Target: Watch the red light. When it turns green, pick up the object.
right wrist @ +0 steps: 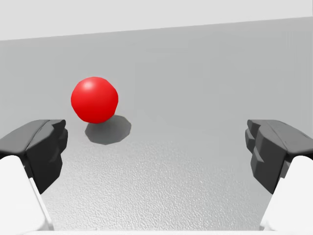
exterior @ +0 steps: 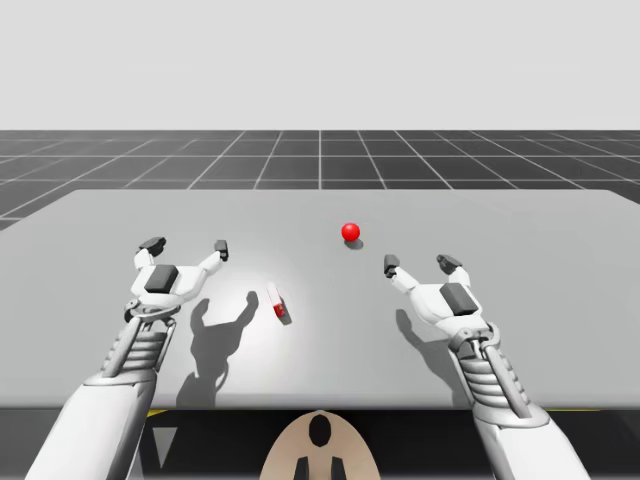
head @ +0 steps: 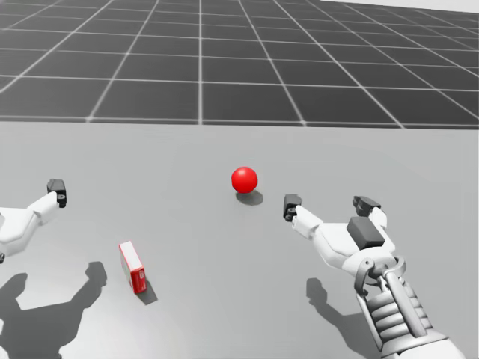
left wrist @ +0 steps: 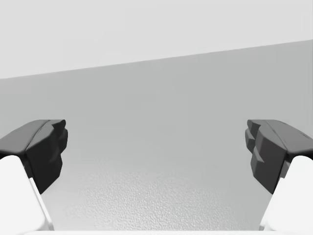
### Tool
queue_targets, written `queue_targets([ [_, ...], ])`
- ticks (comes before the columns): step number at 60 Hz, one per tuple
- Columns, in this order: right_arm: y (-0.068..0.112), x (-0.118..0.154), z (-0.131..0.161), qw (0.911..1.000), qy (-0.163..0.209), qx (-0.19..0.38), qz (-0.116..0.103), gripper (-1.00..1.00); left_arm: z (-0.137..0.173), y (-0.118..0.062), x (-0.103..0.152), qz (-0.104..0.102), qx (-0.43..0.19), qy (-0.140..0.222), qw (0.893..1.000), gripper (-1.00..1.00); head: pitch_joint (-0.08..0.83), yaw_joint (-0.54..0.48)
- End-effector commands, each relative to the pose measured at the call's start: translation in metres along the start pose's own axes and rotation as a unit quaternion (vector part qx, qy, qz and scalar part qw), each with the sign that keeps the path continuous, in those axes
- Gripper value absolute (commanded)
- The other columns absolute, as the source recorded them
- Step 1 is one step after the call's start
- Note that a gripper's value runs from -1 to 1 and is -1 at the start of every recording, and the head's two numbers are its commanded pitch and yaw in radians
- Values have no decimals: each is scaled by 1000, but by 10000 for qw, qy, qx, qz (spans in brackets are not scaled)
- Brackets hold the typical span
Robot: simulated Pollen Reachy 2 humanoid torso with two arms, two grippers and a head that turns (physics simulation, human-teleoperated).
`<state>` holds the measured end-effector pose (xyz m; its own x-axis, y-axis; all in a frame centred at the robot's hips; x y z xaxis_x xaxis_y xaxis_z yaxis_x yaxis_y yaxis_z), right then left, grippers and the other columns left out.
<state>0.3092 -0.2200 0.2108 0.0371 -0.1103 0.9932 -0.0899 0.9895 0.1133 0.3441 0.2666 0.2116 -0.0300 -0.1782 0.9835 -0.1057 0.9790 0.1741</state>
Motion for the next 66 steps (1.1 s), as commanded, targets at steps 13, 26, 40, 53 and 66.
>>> queue_targets([
  [13, 5, -2, 0, 9999, -9, 8, -131, -1000, 0, 0, 0, -14, -17, -17, 10000, -1000, 455, -112],
  [26, 5, -2, 1, 9999, -24, 9, -137, -1000, 0, 0, 0, -14, -26, -18, 10000, -1000, 456, -110],
  [40, 5, -2, 1, 9999, -20, 11, -147, -1000, 1, 0, 1, -15, -34, -27, 10000, -1000, 456, -110],
  [53, 5, -2, 0, 9999, -25, 12, -140, -1000, 1, 0, 1, -14, -37, -26, 10000, -1000, 455, -112],
  [66, 5, -2, 0, 9999, -30, 11, -130, -1000, 1, -1, 1, -13, -40, -24, 10000, -1000, 456, -112],
])
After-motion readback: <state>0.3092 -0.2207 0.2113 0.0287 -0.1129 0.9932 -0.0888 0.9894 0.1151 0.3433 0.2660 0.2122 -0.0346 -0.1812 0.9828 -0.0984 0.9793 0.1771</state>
